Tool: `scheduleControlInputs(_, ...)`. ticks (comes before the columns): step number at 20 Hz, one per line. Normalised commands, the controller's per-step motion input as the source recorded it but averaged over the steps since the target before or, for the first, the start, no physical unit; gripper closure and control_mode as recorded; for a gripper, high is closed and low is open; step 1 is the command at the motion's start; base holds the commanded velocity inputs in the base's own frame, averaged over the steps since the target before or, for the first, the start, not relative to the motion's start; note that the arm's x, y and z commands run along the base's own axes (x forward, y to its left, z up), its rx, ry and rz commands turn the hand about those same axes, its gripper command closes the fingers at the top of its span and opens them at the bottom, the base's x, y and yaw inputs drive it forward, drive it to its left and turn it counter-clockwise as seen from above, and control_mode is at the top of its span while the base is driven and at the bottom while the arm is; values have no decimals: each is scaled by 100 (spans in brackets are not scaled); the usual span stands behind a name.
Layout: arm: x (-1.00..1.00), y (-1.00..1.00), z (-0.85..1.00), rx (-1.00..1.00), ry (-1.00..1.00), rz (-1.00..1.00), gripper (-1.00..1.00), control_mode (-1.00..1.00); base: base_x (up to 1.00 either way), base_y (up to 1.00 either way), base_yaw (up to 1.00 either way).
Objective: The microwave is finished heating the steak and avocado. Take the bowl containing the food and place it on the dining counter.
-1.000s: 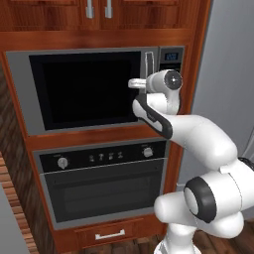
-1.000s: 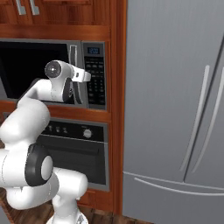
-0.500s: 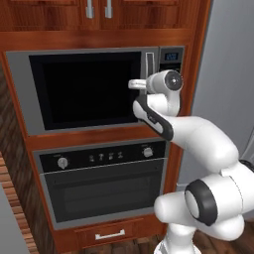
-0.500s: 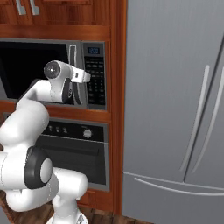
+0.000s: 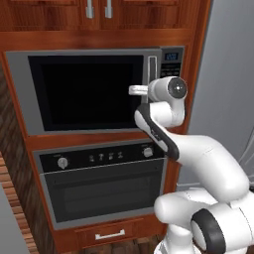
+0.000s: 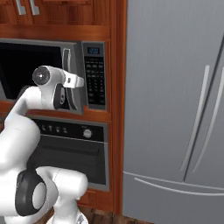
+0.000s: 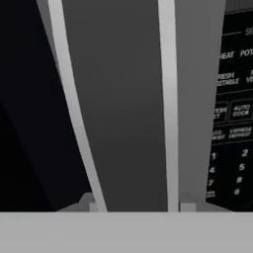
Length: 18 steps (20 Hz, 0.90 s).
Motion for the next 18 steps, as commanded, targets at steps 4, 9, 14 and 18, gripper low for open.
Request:
scheduleControlInputs(4,-78,43,31,-2,0,0,100,-100,0,0,0)
scheduleControlInputs(9,-96,50,36,-3,0,0,100,-100,0,0,0)
scheduleControlInputs(14,-100,55,33,-4,0,0,100,-100,0,0,0)
scheduleControlInputs(18,-100,64,30,-4,0,0,100,-100,0,0,0)
